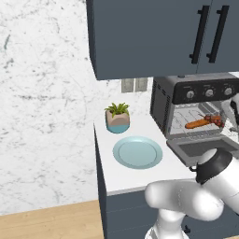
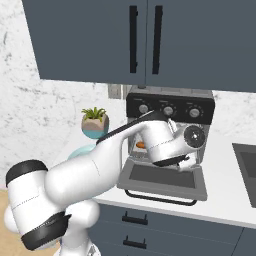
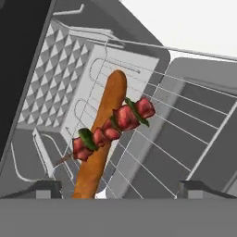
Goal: Pick up the kebab skewer and baguette bread, and place them inside the toaster oven. Close the toaster oven door and start by setting the timer.
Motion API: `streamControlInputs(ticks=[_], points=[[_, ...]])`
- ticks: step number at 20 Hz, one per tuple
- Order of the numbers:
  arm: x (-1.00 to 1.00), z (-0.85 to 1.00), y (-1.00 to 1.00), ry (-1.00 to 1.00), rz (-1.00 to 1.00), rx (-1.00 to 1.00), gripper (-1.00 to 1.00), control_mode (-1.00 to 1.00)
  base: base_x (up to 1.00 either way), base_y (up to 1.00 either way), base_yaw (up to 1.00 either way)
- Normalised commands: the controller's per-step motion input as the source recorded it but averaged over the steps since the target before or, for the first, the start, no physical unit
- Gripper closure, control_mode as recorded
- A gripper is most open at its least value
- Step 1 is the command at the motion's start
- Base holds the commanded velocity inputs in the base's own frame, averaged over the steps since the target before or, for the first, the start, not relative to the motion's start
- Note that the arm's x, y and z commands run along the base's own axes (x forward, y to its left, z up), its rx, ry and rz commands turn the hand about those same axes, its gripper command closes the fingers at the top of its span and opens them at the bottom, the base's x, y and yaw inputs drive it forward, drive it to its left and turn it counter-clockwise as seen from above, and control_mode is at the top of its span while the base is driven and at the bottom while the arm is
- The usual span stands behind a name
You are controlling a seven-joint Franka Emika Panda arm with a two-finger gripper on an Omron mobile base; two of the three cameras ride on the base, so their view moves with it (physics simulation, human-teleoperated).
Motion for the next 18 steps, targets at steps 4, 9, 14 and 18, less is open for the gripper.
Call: streamControlInputs(ticks=[4,9,14,18], points=[[-0.50,0.00,0.32,0.03,0.65,-0.08,-1.00,-1.00,0.00,0.00,0.00],[-0.09,0.00,0.34,0.02,0.45,-0.13,-1.00,-1.00,0.00,0.00,0.00],[-0.01,-0.09,0.38,-0.04,0.37,-0.23,-1.00,-1.00,0.00,0.00,0.00],[-0.18,-0.27,0.30,-0.23,0.34,-0.28,-1.00,-1.00,0.00,0.00,0.00]])
